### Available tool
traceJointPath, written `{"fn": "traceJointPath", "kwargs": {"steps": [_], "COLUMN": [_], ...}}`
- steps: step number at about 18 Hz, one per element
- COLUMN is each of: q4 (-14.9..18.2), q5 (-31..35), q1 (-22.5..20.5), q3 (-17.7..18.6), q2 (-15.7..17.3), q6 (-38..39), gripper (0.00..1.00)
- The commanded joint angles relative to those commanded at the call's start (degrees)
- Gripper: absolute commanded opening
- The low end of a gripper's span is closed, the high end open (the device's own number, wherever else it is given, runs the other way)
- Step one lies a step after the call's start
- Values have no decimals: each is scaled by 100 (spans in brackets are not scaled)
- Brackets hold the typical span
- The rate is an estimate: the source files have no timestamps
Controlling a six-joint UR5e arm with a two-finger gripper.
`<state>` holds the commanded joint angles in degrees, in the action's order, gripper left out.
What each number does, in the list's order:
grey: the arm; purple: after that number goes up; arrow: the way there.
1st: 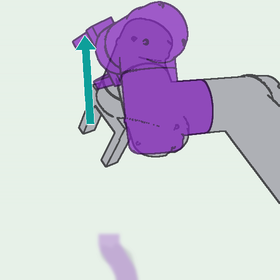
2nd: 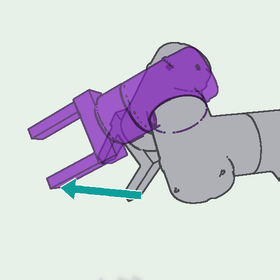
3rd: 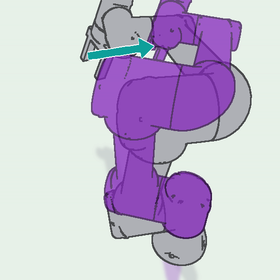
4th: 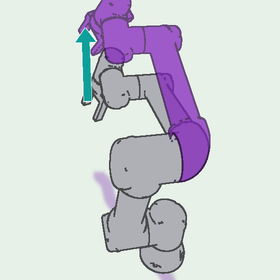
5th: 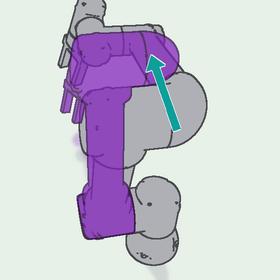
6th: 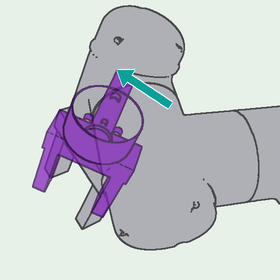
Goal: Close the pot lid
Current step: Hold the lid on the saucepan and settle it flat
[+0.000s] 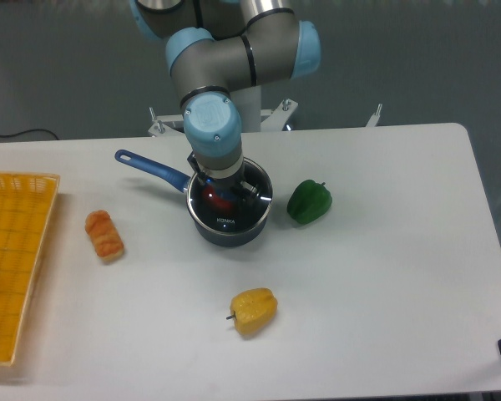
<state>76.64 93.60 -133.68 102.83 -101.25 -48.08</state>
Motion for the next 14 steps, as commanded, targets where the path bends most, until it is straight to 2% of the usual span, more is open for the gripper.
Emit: {"fn": "traceJointPath", "kwargs": {"steps": [14], "q4": [9], "q5": [202], "q1": [105], "q3": [35], "q2": [0], "q6": [-26], "gripper": [67]}}
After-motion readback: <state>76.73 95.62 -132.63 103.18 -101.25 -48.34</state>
